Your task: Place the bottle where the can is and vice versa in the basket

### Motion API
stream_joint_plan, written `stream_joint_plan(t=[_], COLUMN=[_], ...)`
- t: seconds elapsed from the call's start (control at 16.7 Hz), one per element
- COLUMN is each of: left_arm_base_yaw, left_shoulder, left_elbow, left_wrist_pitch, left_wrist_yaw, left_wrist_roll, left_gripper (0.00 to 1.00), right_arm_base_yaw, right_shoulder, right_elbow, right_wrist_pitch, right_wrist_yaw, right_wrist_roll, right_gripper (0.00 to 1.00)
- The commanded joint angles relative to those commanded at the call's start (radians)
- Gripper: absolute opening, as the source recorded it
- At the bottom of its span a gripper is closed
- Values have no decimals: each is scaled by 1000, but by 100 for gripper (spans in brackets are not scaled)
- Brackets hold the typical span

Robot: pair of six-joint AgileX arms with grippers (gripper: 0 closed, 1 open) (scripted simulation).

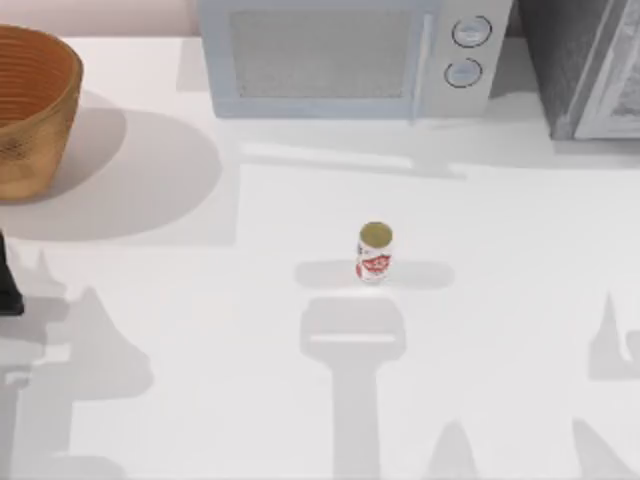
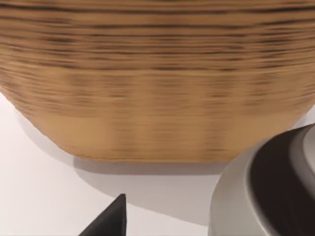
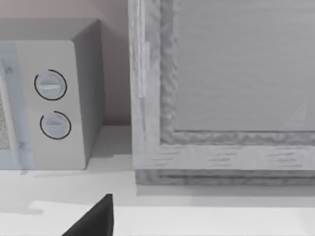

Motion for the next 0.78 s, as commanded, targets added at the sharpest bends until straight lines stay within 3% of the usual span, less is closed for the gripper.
stream_joint_plan(t=[0.6,0.78], left_arm_base_yaw=[0,0], left_shoulder=[0,0], left_elbow=[0,0], left_wrist_pitch=[0,0], left_wrist_yaw=[0,0], left_wrist_roll=[0,0], left_gripper=[2,0], right_arm_base_yaw=[0,0], right_shoulder=[0,0], right_elbow=[0,0], right_wrist_pitch=[0,0], right_wrist_yaw=[0,0], right_wrist_roll=[0,0], right_gripper=[100,100])
